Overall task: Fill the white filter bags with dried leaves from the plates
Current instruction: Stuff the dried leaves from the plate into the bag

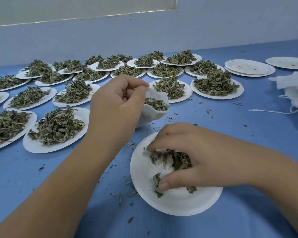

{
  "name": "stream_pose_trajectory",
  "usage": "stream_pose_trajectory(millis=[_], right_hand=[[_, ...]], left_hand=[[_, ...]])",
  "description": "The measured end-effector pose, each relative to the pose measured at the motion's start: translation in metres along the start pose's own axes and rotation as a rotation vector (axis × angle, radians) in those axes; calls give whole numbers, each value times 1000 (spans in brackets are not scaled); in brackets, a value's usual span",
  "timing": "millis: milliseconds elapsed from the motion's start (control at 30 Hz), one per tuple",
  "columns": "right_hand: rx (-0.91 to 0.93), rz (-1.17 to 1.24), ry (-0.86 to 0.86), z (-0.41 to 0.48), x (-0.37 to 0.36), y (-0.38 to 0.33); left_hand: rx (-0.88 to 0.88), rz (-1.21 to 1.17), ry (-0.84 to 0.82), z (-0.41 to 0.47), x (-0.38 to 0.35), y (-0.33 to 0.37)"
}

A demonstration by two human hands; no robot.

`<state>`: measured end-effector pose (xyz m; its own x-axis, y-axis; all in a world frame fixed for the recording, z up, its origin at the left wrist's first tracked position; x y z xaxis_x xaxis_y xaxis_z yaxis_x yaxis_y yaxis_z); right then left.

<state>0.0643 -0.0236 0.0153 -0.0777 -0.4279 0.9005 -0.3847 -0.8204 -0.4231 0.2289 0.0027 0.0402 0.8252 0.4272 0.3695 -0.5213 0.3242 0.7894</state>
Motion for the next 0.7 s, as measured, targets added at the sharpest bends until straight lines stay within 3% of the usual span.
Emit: stream_pose_trajectory(millis=[200, 467, 700], right_hand=[[60, -103, -39, 5, -11, -13], [82, 11, 27, 1, -6, -5], [177, -19, -43, 1, -9, -8]], left_hand=[[5, -4, -5, 0, 0, 0], [2, 0, -3, 0, 0, 0], [15, -2, 8, -1, 0, -1]])
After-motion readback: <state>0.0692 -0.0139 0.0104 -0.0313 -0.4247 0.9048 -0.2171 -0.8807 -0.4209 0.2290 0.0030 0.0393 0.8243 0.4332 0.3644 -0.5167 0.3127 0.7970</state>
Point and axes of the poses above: each hand's wrist, its own z-axis towards the middle knuckle, its own x-axis out of the back of the hand, y = z × x, the point moved 2 cm from there along z, towards the middle knuckle, and after that the axes turned 9 degrees about -y, right-handed, at the moved point
